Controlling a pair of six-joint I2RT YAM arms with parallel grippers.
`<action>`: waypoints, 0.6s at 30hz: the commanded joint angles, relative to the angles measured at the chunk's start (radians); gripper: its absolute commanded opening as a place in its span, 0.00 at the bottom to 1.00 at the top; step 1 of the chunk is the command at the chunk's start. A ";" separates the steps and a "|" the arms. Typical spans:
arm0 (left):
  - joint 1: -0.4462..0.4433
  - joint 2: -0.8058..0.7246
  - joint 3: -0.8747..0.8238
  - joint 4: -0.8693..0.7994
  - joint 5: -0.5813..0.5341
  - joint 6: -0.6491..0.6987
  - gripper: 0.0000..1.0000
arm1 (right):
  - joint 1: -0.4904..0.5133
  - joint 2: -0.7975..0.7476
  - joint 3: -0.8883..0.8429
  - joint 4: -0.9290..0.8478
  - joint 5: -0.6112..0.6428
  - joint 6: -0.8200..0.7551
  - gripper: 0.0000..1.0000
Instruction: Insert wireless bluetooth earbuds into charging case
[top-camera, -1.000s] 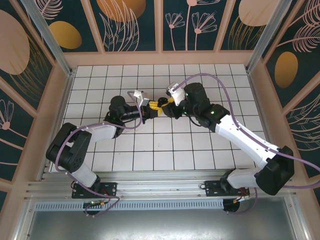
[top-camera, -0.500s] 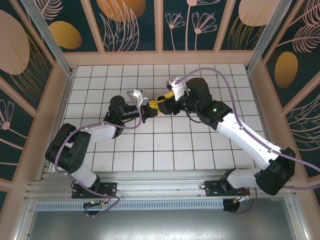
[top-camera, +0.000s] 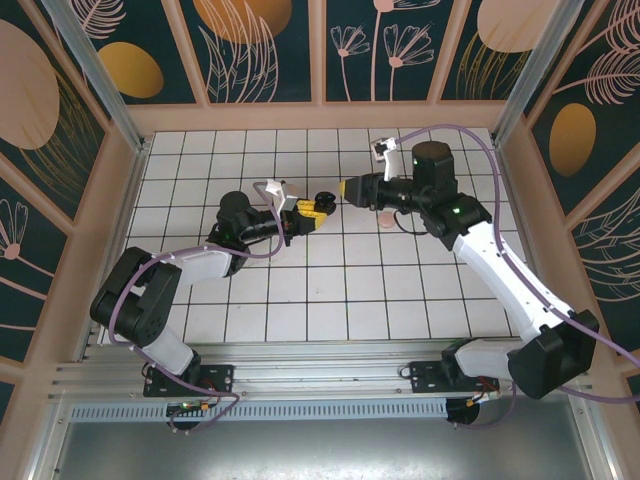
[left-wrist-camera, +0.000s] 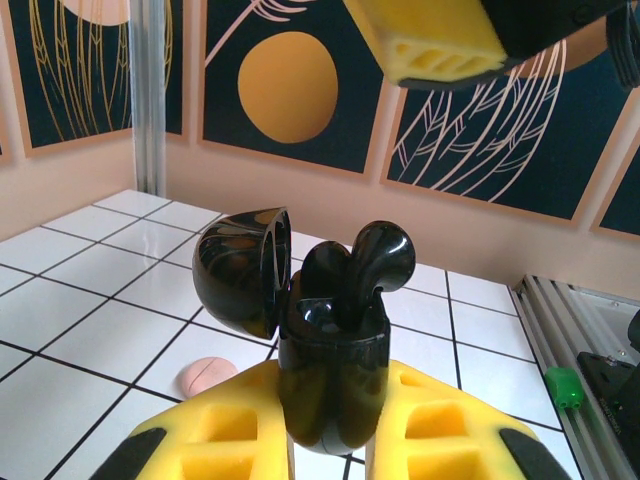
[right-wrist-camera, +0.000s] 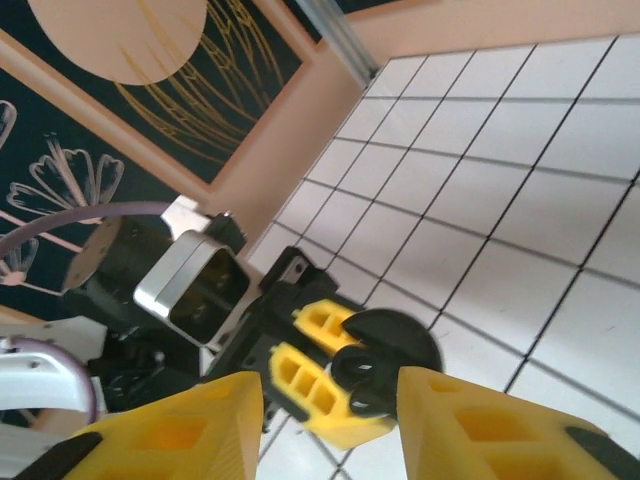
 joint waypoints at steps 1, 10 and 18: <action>0.000 -0.022 0.006 0.029 0.002 0.006 0.09 | -0.001 -0.008 -0.042 0.060 -0.076 0.087 0.37; 0.001 -0.029 0.004 0.028 0.006 0.006 0.09 | -0.010 0.056 -0.064 0.128 -0.124 0.145 0.36; -0.001 -0.029 0.003 0.031 0.006 0.005 0.09 | -0.007 0.093 -0.063 0.137 -0.144 0.149 0.32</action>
